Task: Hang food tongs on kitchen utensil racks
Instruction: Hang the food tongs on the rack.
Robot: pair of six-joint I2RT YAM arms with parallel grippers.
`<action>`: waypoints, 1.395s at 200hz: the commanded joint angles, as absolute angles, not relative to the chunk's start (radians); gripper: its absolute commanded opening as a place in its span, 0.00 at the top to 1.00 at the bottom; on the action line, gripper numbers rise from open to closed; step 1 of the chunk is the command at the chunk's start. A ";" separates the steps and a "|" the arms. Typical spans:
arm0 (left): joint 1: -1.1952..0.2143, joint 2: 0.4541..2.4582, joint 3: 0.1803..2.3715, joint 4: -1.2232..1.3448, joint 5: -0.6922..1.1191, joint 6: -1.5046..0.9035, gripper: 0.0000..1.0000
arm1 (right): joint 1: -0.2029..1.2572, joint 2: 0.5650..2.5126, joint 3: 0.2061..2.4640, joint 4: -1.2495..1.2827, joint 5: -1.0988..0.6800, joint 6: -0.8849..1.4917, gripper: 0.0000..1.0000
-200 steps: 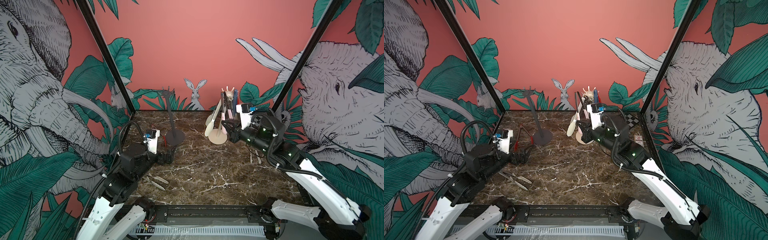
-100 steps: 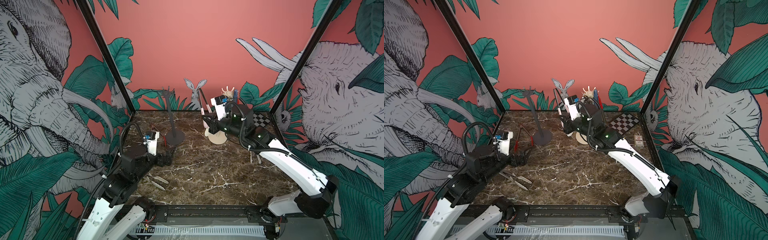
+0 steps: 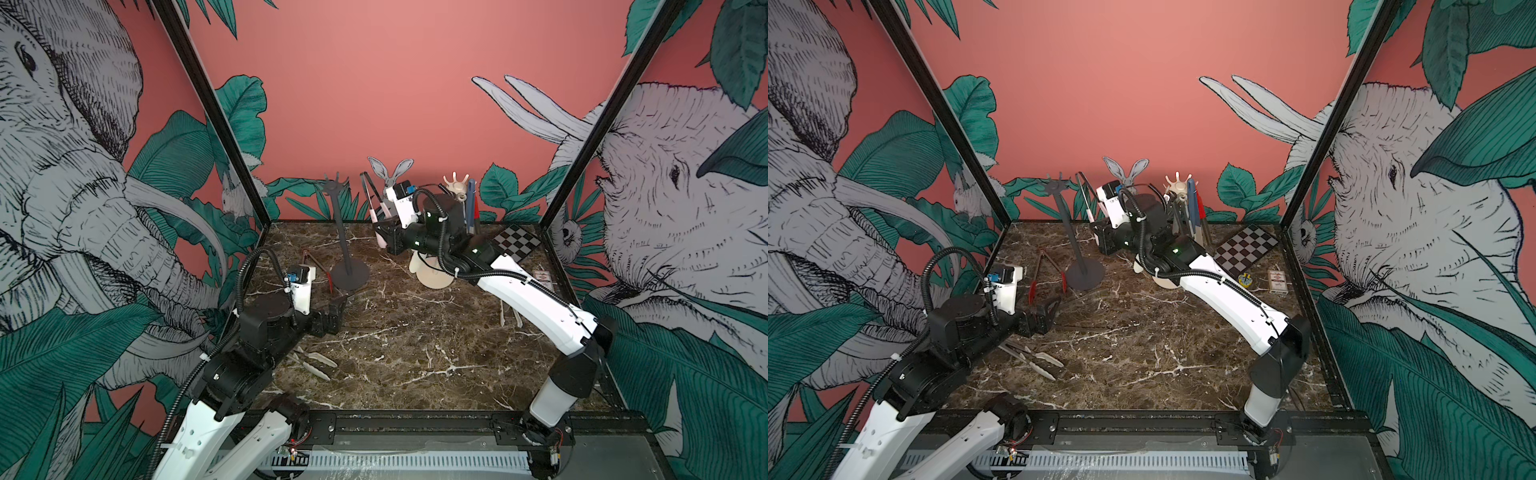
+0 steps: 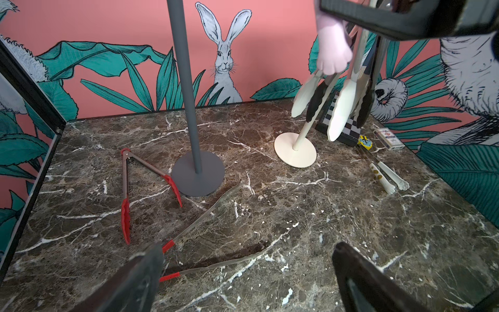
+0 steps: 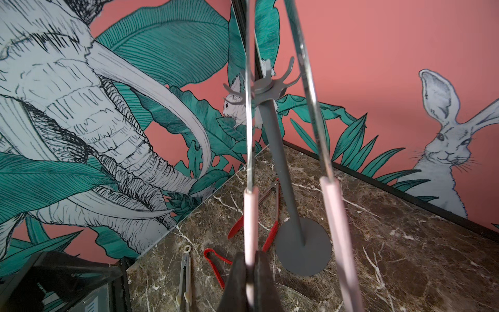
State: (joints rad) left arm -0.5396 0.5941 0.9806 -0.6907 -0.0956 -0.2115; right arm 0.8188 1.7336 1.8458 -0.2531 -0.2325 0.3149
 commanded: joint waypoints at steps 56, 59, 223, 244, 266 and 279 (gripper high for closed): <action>-0.533 0.581 0.987 -0.731 -0.126 -0.213 0.01 | 0.847 1.881 2.028 -0.254 -0.267 0.340 1.00; -0.534 0.580 0.987 -0.732 -0.127 -0.213 0.01 | 0.848 1.885 2.032 -0.255 -0.268 0.341 1.00; -0.533 0.547 0.977 -0.758 -0.148 -0.212 0.01 | 0.868 1.991 2.089 -0.291 -0.280 0.364 1.00; -0.533 0.548 0.974 -0.758 -0.149 -0.213 0.01 | 0.868 1.990 2.067 -0.288 -0.264 0.364 1.00; -0.534 0.548 0.974 -0.756 -0.149 -0.213 0.01 | 0.868 1.986 2.050 -0.281 -0.252 0.365 0.92; -0.534 0.551 0.972 -0.751 -0.149 -0.212 0.01 | 0.867 1.987 2.051 -0.284 -0.247 0.366 0.85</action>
